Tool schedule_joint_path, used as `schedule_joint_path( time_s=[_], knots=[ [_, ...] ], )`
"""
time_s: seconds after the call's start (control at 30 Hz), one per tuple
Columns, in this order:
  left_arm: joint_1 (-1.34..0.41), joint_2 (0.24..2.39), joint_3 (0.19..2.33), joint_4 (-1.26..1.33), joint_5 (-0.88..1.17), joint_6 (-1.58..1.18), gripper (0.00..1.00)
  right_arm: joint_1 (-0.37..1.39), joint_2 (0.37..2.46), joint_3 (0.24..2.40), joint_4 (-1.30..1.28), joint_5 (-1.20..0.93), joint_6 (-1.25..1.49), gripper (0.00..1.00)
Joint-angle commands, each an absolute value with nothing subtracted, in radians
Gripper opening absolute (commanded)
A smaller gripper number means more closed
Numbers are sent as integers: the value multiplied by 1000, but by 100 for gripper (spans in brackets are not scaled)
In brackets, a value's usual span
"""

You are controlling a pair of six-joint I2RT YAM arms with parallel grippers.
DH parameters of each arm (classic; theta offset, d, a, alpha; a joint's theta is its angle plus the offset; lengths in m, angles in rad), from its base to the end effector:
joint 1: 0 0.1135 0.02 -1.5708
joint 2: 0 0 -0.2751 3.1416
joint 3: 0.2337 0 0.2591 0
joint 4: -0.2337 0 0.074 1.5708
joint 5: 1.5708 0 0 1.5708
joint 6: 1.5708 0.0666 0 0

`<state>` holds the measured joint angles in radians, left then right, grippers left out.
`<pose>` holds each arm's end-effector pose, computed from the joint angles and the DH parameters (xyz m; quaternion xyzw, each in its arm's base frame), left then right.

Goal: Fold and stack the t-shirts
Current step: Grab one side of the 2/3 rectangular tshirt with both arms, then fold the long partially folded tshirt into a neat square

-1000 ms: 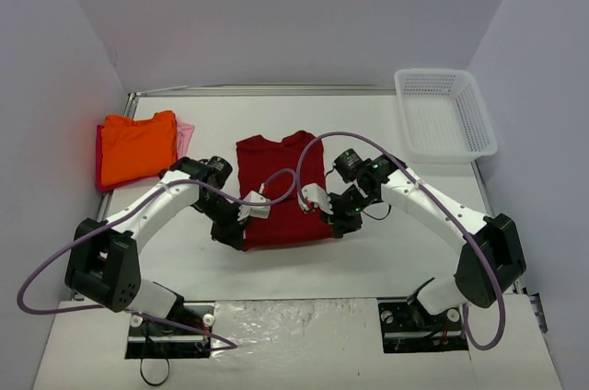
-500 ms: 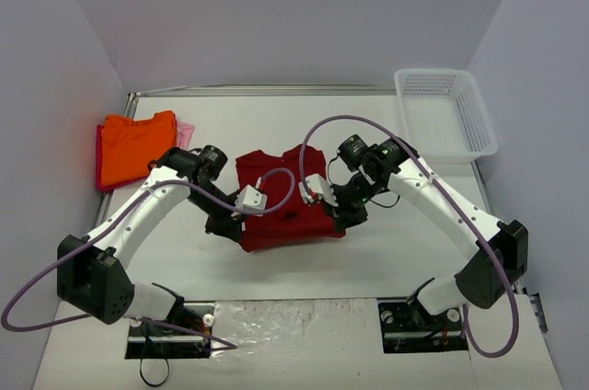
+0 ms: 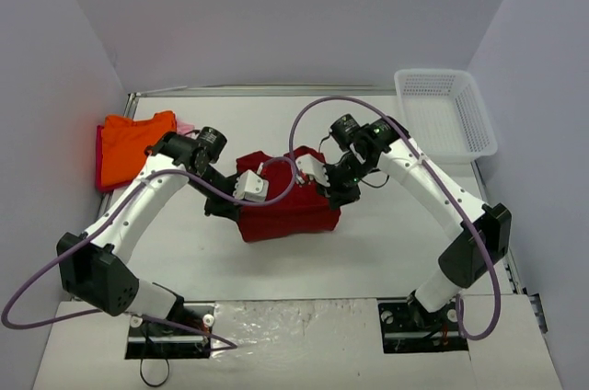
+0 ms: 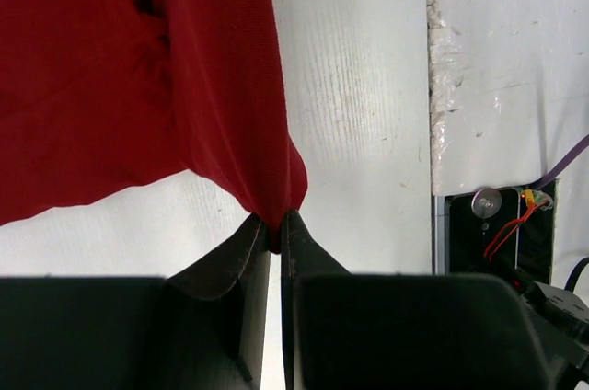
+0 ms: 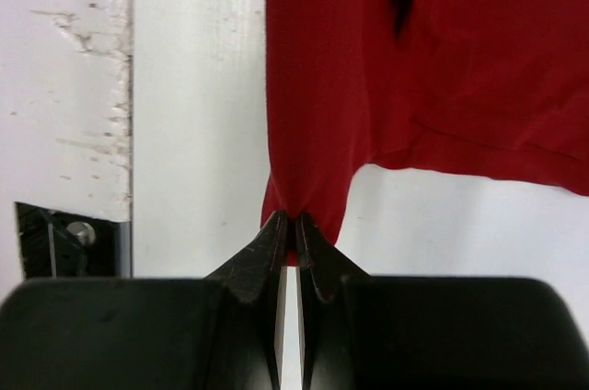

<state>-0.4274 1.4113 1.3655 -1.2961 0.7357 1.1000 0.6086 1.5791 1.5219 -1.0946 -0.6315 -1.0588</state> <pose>0.2170 -0.1480 0.3134 0.6708 0.6411 -0.3021 0.2185 0.2477 0.2205 0.3174 -0.7318 0.5771 0.2519 0.2605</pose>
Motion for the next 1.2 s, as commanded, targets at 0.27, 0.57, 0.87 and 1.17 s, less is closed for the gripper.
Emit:
schedule_joint_path(
  time_s=[0.27, 0.57, 0.87, 1.17],
  knots=[
    [-368, 1454, 1489, -1385, 670, 1135, 2, 548, 1755, 1770, -1039, -575, -1086, 0],
    [-290, 1589, 1592, -1270, 649, 1127, 2, 443, 1945, 1942, -1025, -597, -1141, 0],
    [-229, 1912, 1795, -1244, 670, 1144, 2, 351, 2192, 2160, -965, -617, -1160, 0],
    [-169, 2158, 2005, -1246, 672, 1118, 2, 321, 2512, 2443, -904, -679, -1166, 0]
  ],
)
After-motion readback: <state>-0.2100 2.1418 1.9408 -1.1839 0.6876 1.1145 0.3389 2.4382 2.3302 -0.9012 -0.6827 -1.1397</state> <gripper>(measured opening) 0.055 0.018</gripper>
